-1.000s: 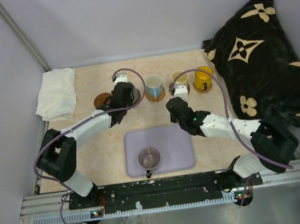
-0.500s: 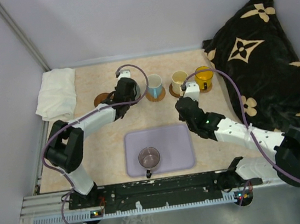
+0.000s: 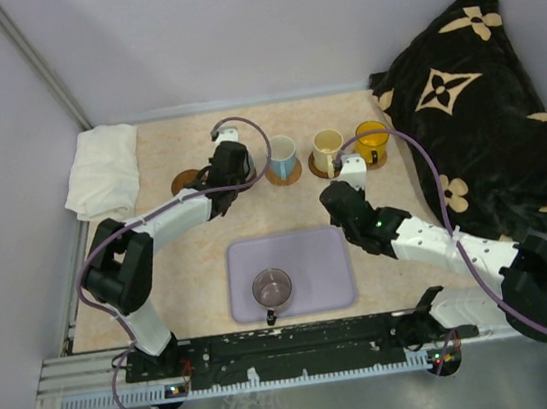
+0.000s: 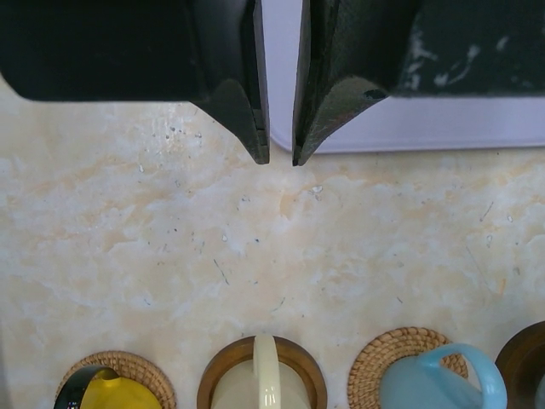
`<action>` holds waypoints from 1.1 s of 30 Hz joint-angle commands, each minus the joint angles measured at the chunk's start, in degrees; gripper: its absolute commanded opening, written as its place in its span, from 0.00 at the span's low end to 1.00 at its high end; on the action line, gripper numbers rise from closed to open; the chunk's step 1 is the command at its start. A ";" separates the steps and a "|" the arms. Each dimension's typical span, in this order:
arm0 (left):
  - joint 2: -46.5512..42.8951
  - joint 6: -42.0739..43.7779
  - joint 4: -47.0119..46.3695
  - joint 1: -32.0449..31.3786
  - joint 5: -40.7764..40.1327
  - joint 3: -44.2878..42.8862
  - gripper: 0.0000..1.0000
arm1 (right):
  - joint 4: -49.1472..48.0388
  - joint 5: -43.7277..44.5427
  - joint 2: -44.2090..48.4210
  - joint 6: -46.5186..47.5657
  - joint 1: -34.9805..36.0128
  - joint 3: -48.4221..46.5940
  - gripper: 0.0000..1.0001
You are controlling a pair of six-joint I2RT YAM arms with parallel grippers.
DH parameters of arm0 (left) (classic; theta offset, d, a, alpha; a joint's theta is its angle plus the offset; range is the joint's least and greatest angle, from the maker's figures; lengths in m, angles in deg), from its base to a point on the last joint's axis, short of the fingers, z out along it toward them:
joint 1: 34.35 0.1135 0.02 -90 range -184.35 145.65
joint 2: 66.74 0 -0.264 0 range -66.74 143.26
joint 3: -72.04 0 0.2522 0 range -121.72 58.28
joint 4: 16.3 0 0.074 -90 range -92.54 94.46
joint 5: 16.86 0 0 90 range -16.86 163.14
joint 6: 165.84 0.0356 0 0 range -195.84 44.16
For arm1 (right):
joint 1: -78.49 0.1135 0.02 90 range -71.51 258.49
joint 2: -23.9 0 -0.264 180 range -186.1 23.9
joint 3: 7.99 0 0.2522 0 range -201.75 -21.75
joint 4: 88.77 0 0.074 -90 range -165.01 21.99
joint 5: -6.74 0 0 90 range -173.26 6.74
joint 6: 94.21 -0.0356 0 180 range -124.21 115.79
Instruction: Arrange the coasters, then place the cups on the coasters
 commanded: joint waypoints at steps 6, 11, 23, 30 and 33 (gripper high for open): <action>-0.41 -1.93 -8.14 0.28 -4.38 0.10 0.00 | -0.60 1.61 1.51 -1.47 0.34 0.12 0.18; 0.12 -2.48 -8.17 0.30 -4.18 0.25 0.00 | -0.38 1.61 1.38 -1.56 0.33 0.03 0.18; 0.83 -3.83 -8.93 0.36 -3.93 1.07 0.00 | -0.27 1.17 1.13 -1.63 0.32 0.12 0.18; 1.30 -4.87 -9.29 0.36 -4.07 1.61 0.00 | -0.80 0.66 0.66 -1.67 0.34 0.25 0.19; 1.38 -5.46 -9.59 0.35 -4.52 1.98 0.00 | -0.88 0.36 0.25 -1.65 0.36 0.30 0.19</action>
